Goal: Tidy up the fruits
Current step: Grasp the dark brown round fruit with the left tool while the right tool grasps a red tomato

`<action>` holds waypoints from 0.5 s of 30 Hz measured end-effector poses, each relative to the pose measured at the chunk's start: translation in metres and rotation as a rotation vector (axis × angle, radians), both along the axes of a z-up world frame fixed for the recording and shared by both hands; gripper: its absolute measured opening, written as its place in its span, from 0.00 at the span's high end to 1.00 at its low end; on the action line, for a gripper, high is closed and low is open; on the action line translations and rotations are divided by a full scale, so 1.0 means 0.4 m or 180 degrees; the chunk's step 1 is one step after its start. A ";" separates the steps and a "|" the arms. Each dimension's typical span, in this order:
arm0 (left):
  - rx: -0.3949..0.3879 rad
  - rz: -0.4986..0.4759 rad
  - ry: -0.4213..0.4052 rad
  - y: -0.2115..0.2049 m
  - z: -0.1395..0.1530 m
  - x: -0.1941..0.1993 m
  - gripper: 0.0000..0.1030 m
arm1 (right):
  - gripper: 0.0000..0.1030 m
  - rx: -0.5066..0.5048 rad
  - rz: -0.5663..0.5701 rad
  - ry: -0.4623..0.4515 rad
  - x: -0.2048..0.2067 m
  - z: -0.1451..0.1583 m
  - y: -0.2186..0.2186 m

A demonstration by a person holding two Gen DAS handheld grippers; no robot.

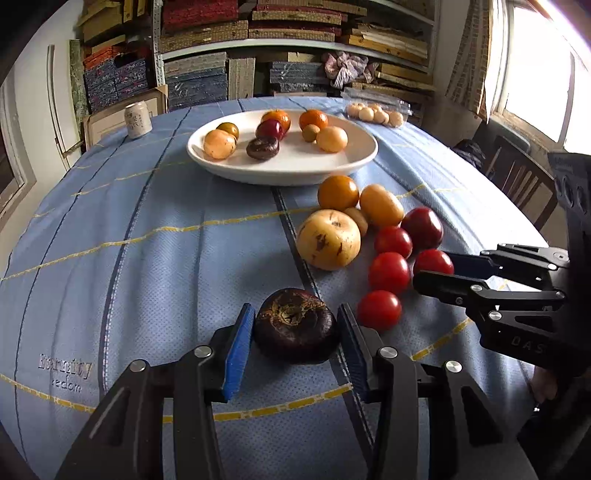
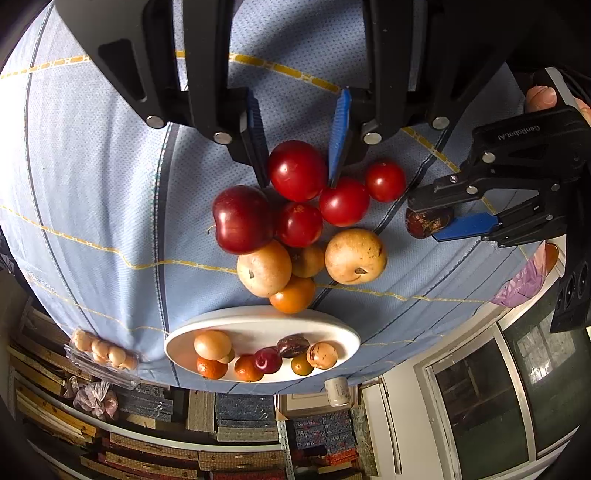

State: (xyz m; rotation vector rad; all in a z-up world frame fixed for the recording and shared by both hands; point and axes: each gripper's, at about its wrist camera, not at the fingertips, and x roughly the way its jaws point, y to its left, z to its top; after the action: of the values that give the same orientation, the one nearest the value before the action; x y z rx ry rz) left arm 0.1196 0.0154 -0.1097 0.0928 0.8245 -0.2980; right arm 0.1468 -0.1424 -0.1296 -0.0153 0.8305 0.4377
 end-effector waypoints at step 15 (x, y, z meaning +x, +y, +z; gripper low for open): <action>-0.0104 0.0054 -0.0262 0.012 0.104 0.012 0.55 | 0.71 0.0018 -0.0029 -0.0302 0.005 0.131 -0.025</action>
State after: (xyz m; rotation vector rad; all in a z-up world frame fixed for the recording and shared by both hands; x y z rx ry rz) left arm 0.1245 0.0203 -0.0681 0.0671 0.7383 -0.2898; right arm 0.1489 -0.1524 -0.0773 -0.0269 0.7357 0.4274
